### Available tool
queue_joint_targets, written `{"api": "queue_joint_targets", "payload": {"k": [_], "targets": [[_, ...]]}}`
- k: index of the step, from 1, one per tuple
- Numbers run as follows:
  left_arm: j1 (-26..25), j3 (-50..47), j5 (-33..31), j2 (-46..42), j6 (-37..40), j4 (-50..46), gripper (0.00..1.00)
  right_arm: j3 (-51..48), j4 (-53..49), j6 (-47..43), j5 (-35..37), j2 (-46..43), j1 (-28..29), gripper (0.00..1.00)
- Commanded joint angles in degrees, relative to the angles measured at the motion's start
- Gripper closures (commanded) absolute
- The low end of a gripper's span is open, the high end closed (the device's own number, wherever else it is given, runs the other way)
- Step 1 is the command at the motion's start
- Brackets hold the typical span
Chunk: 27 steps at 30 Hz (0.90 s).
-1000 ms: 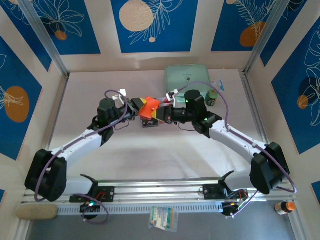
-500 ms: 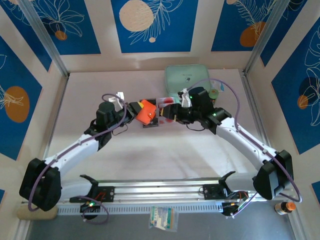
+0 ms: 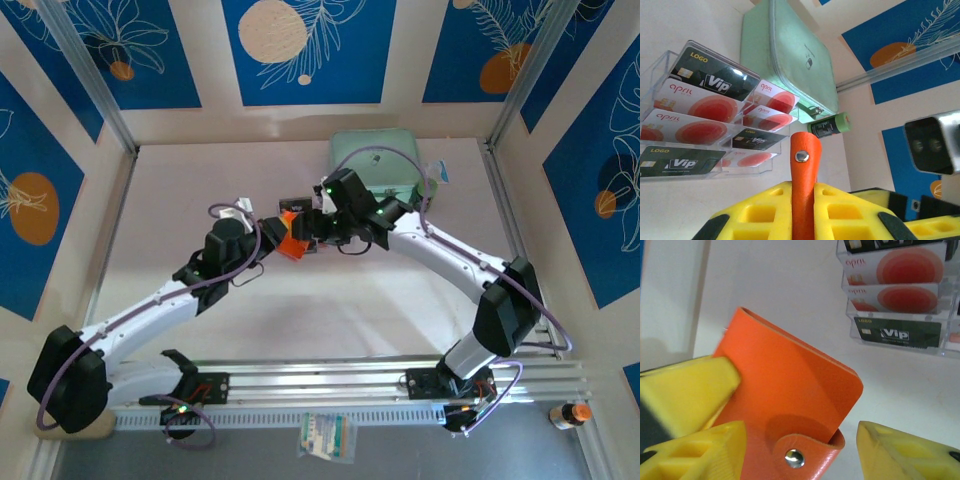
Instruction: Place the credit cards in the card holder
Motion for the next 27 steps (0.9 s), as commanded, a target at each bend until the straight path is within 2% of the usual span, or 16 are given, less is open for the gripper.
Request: {"api": "queue_joint_targets", "payload": {"k": [1, 12, 27], "targets": [[-1.25, -0.84, -4.92, -1.8, 0.53, -0.48, 1.0, 1.24, -2.1, 0.19, 2.71, 1.74, 1.06, 0.41], [-2.58, -0.37, -7.06, -1.54, 0.32, -0.18, 1.0, -5.86, -2.63, 2.19, 8.6, 1.82, 1.44, 0.54], [-3.76, -0.22, -7.69, -1.27, 0.84, 0.3, 1.0, -19.31, 0.59, 5.09, 7.8, -3.23, -0.17, 0.59]]}}
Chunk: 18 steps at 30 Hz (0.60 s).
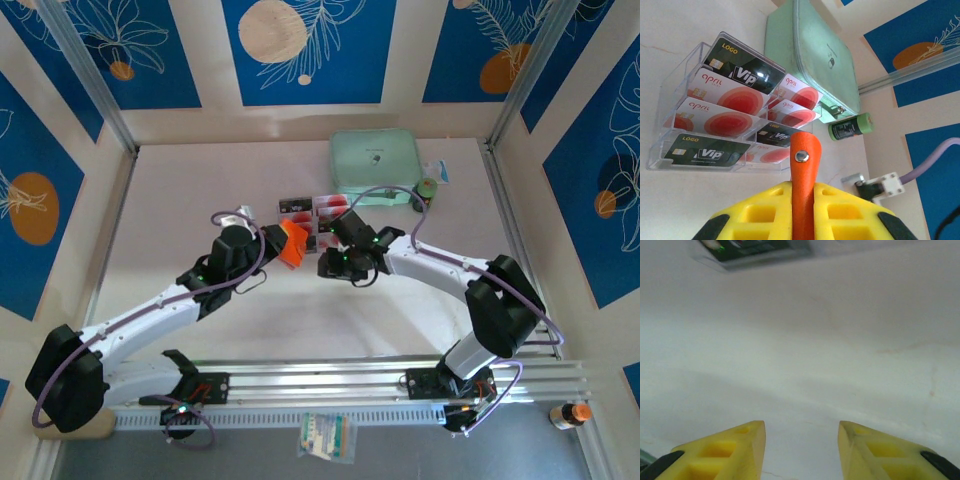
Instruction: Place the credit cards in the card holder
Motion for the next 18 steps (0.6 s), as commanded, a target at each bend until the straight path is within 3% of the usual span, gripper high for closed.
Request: {"api": "queue_joint_targets", "payload": {"k": [1, 9, 18], "targets": [[-0.51, 0.95, -1.44, -1.01, 1.11, 2.52, 1.0, -1.05, -0.57, 1.11, 0.29, -3.17, -0.85, 0.59], [-0.69, 0.73, -1.97, -1.02, 2.03, 1.7, 1.0, 1.55, 0.8, 1.89, -5.61, -9.96, -2.98, 0.6], [-0.77, 1.52, -1.79, -0.49, 2.53, 1.45, 1.0, 12.4, 2.13, 2.1, -10.05, -3.92, -1.34, 0.57]]}}
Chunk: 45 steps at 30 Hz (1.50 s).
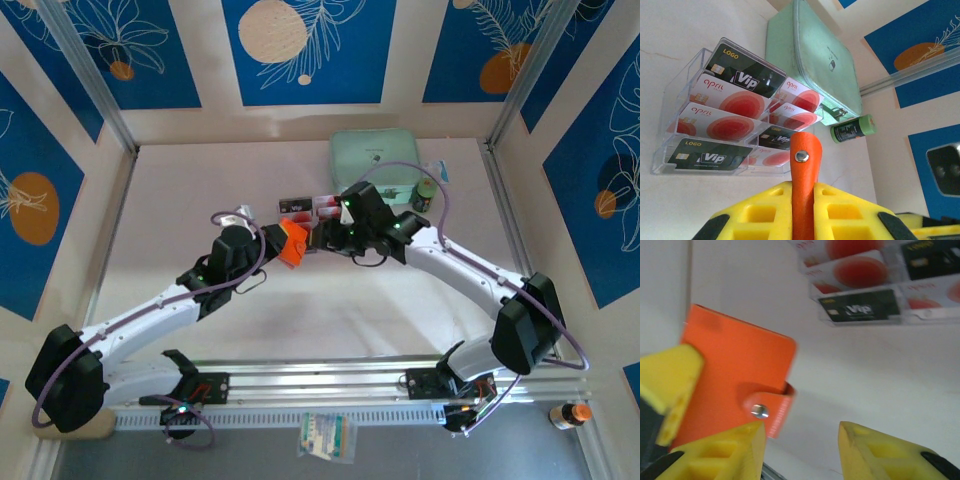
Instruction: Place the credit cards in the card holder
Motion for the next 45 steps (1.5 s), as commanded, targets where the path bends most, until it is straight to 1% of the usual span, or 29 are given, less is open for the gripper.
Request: {"api": "queue_joint_targets", "payload": {"k": [1, 11, 17, 21, 24, 25, 29, 34, 39, 43, 45], "targets": [[-0.62, 1.57, -0.89, -0.51, 1.18, 1.37, 1.0, 3.76, 0.34, 0.36, -2.63, 2.8, 1.34, 0.56], [-0.71, 1.89, -1.06, -0.18, 1.25, 1.88, 1.0, 7.11, 0.16, 0.4, -3.45, 9.83, 3.94, 0.55], [-0.71, 2.05, -1.29, -0.13, 1.43, 1.9, 1.0, 4.46, -0.15, 1.28, -2.13, 11.33, 4.79, 0.61], [-0.65, 1.94, -1.41, -0.05, 1.59, 2.03, 1.0, 2.7, 0.35, 1.86, -1.86, 10.96, 4.88, 0.68], [-0.7, 1.92, -1.51, 0.0, 1.64, 2.14, 1.0, 1.95, 0.75, 2.17, -2.09, 10.87, 5.1, 0.74], [-0.71, 1.92, -1.51, 0.01, 1.64, 2.23, 1.0, 1.78, 0.83, 2.28, -2.21, 10.93, 5.22, 0.77], [-0.71, 1.85, -1.49, -0.05, 1.68, 2.52, 1.0, 1.28, 1.35, 2.75, -2.48, 11.3, 5.58, 0.85], [-0.8, 1.74, -1.6, -0.31, 1.61, 2.44, 1.0, 0.05, 2.54, 3.68, -3.16, 11.45, 5.65, 1.0], [-0.88, 1.49, -1.69, -0.78, 1.52, 2.51, 1.0, -4.54, 5.15, 5.15, -3.15, 10.3, 5.07, 1.0], [-0.82, 1.33, -1.86, -1.73, 1.35, 2.78, 1.0, -10.89, 6.11, 4.96, -1.44, 8.53, 3.32, 1.0], [-0.87, 1.22, -1.95, -2.14, 1.18, 3.1, 1.0, -13.64, 6.82, 4.93, -1.79, 7.83, 2.24, 1.0]]}}
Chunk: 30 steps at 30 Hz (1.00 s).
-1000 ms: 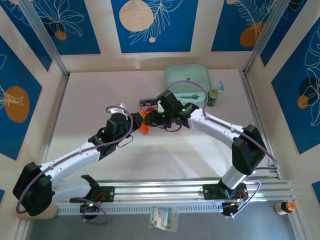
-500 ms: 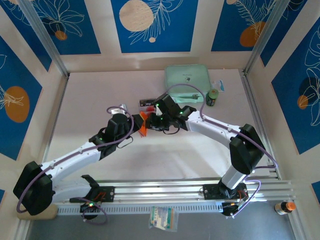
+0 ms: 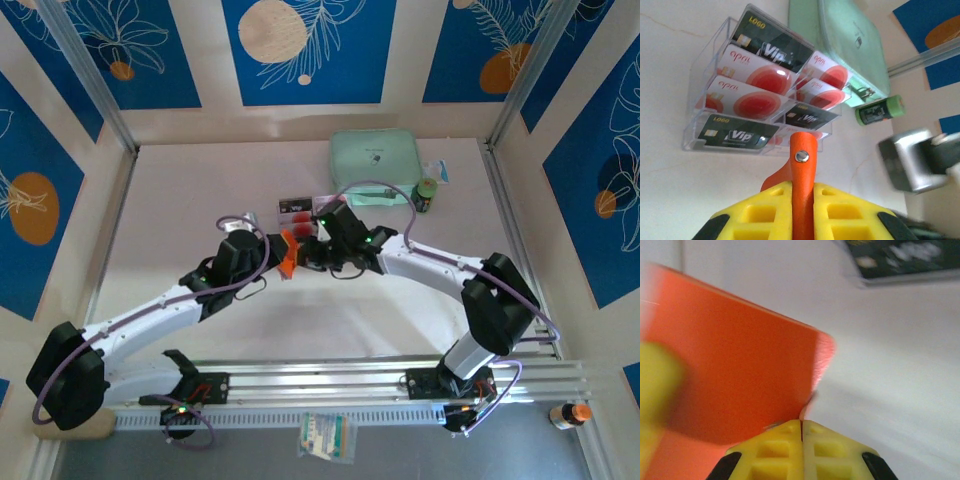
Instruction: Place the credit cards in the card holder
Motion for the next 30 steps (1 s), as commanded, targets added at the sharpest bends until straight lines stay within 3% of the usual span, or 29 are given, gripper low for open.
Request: {"api": "queue_joint_targets", "payload": {"k": [1, 10, 15, 23, 30], "targets": [[-0.1, 1.54, -1.53, -2.53, -0.19, 7.65, 1.0, -6.06, -5.72, 0.24, 1.18, 0.27, -2.3, 1.0], [0.01, 1.78, -2.41, -2.95, 0.64, 7.46, 1.0, -6.69, -4.9, -2.69, 0.11, -3.28, -4.11, 1.0], [2.26, 3.75, -6.1, -6.88, 5.64, 1.55, 1.0, -4.1, -0.94, -5.32, -3.82, -2.47, -6.24, 0.81], [10.57, 4.61, -5.59, -11.87, 6.72, -4.86, 1.0, 6.17, 3.49, -7.45, -7.87, 9.6, -4.19, 0.77], [13.21, 5.32, -4.4, -12.46, 6.47, -6.72, 1.0, 15.92, 2.86, -7.67, -7.99, 20.39, -0.88, 0.78]]}}
